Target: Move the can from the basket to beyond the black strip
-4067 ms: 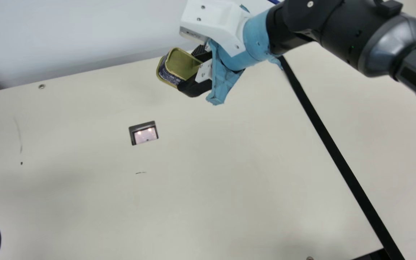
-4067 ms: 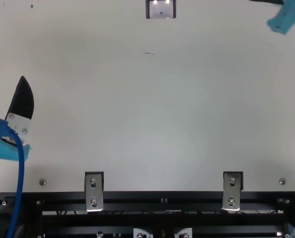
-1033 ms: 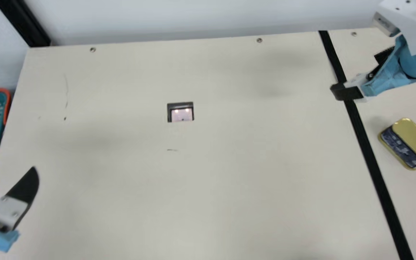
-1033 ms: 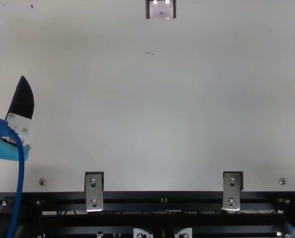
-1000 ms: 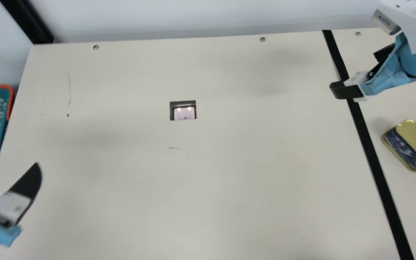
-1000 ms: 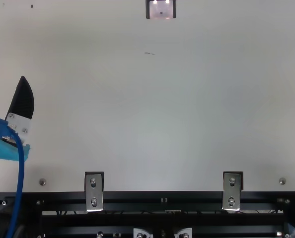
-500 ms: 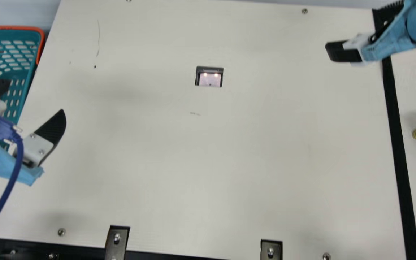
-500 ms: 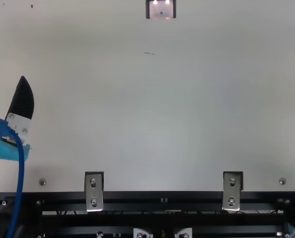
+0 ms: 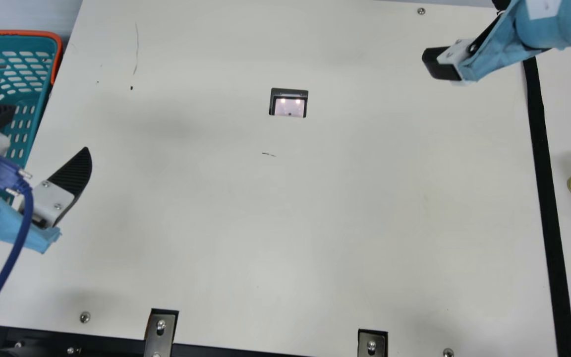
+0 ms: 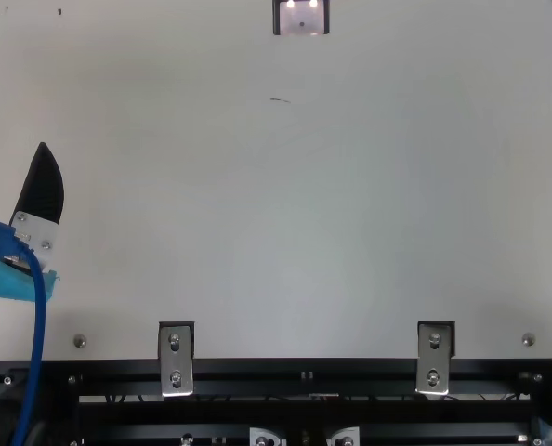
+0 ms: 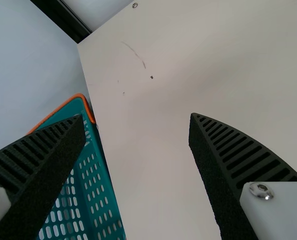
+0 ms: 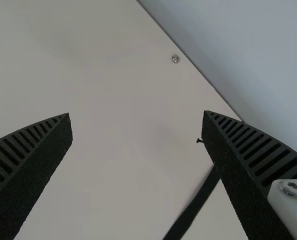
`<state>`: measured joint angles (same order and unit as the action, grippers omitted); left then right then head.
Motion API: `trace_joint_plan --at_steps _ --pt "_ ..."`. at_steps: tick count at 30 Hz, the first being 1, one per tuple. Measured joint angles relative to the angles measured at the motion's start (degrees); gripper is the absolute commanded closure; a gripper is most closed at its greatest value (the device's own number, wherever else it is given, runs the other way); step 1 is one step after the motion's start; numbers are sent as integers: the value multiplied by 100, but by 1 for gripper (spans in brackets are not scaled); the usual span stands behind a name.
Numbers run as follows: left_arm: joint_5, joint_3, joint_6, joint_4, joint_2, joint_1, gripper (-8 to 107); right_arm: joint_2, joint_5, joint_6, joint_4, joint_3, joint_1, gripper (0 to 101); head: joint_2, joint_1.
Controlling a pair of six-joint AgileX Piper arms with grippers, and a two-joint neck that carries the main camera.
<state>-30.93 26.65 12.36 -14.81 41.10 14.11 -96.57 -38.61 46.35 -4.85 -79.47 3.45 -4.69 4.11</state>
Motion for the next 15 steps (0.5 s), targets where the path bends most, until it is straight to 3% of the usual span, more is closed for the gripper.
trace_joint_plan --at_steps 4,7,12,15 --pt "0 0 0 0 0 0 9 59 -88 -754 1362 170 395 0 0 0" --pt "0 0 0 0 0 0 9 168 -49 -1239 2101 318 682 0 29 0" --pt "0 0 0 0 0 0 9 497 356 -1911 2740 688 881 0 0 0" --pt "0 0 0 0 0 0 9 701 607 -2210 2793 947 940 0 0 0"
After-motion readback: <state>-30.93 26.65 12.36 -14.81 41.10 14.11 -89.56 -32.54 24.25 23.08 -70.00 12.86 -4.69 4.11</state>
